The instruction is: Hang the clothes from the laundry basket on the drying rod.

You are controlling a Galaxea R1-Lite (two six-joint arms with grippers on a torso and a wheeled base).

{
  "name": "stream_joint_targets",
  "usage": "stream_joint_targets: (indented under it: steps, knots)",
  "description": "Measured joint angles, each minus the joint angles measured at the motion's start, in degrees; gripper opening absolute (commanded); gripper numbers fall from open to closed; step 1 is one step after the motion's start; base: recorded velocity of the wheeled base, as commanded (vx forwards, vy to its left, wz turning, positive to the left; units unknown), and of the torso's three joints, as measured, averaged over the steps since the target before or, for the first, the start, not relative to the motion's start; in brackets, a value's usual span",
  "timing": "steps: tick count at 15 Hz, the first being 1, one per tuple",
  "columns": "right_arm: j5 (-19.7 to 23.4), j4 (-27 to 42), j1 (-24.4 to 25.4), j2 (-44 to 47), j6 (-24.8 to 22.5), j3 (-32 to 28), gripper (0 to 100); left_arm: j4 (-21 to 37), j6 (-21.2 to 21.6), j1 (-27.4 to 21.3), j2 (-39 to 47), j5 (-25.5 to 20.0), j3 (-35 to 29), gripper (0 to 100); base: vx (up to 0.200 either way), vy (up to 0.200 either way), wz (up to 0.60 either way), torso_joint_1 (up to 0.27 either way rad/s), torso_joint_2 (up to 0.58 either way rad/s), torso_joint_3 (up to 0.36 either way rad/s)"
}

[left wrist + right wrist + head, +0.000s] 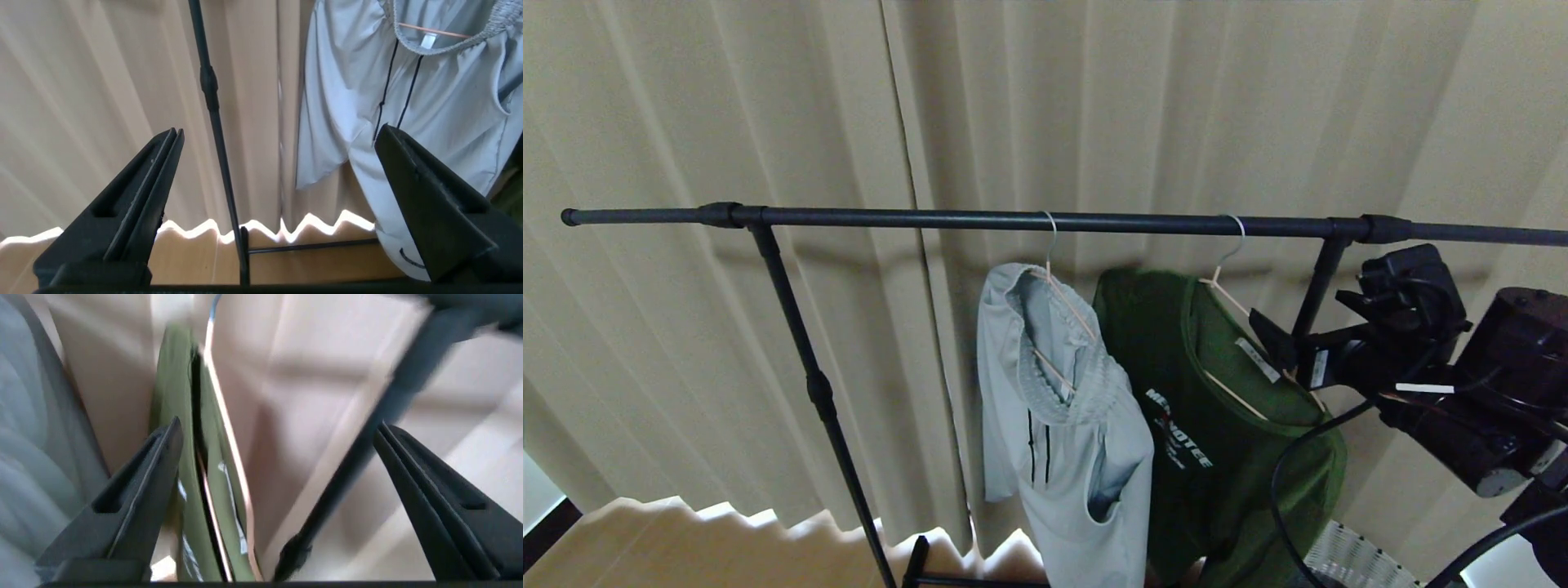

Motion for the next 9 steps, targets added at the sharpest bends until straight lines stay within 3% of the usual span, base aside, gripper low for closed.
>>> stream_joint_targets:
  steps: [2, 6, 9]
  knots:
    - [0.0, -3.3, 0.0, -2.8, 0.0, 4.6, 100, 0.0, -0.4, 0.0, 0.0, 0.5, 0.0, 100, 0.0, 0.0, 0.0, 0.0, 0.0, 0.0]
    - [0.0, -2.5, -0.1, -14.1, -0.1, 13.4, 100, 0.0, -4.1, 0.0, 0.0, 4.7, 0.0, 100, 0.0, 0.0, 0.0, 0.0, 0.0, 0.0]
    - [-0.5, 9.7, -2.8, -24.3, -0.2, 17.8, 100, 0.0, -3.9, 0.0, 0.0, 5.7, 0.0, 100, 0.0, 0.0, 0.0, 0.0, 0.0, 0.0]
